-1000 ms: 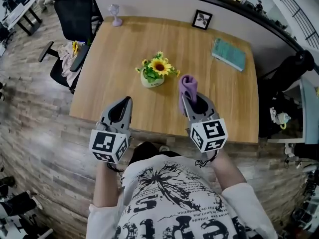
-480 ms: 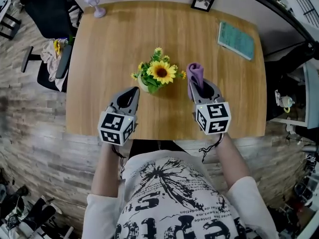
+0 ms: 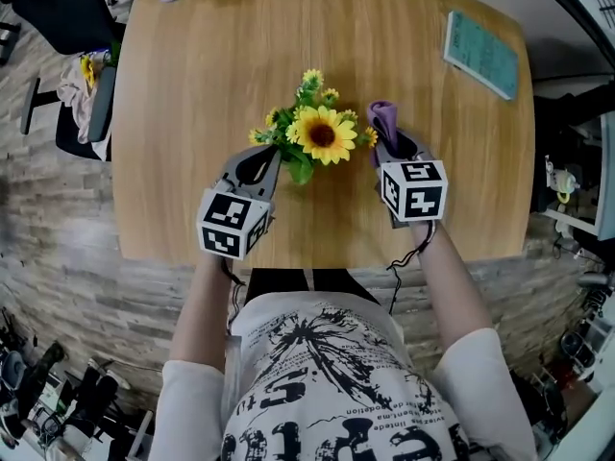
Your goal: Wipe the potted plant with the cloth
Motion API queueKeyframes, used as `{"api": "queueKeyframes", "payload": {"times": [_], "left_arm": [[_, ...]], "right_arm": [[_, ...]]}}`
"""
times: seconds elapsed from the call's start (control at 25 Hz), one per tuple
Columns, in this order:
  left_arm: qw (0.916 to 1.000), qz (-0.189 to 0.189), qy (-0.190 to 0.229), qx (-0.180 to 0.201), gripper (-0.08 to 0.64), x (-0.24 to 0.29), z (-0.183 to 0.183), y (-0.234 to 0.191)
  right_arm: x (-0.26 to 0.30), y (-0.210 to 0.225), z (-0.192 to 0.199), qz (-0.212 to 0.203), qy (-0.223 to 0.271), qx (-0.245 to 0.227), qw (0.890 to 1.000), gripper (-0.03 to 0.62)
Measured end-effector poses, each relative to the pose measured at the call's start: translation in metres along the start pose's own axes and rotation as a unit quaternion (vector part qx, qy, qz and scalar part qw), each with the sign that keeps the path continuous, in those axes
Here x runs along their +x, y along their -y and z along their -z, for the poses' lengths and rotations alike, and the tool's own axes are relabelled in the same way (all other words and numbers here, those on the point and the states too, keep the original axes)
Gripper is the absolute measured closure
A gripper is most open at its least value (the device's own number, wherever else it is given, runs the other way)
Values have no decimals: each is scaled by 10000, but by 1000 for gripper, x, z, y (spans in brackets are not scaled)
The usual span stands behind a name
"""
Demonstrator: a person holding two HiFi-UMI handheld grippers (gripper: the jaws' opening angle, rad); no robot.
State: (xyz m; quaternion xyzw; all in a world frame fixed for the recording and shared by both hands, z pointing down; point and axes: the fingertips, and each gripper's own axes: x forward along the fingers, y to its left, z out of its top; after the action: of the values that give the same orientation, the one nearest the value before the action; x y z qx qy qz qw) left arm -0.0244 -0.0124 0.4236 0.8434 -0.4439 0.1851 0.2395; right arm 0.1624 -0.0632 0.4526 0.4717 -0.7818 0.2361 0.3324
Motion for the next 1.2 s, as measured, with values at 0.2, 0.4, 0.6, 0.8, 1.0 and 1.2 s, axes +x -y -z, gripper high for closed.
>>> {"api": "queueKeyframes", "payload": {"times": [0.2, 0.4, 0.6, 0.8, 1.0, 1.2], "left_arm": [[9998, 138, 89, 76, 557, 11, -3, -2], [9990, 436, 42, -94, 558, 16, -3, -2], [9978, 603, 100, -268, 558, 13, -2, -6], [9980, 600, 167, 127, 558, 14, -3, -1], [9971, 681, 286, 171, 558, 13, -2, -3], [9964, 707, 388, 275, 558, 11, -3, -7]], "right_arm": [[30, -22, 1, -369, -361, -187, 9985, 514], [51, -42, -6, -594, -415, -337, 9968, 514], [57, -65, -9, -743, -372, -527, 9951, 517], [52, -66, -4, -775, -372, -426, 9954, 521], [47, -70, 3, -845, -449, -624, 9934, 522], [43, -75, 8, -745, -398, -449, 9954, 520]]}}
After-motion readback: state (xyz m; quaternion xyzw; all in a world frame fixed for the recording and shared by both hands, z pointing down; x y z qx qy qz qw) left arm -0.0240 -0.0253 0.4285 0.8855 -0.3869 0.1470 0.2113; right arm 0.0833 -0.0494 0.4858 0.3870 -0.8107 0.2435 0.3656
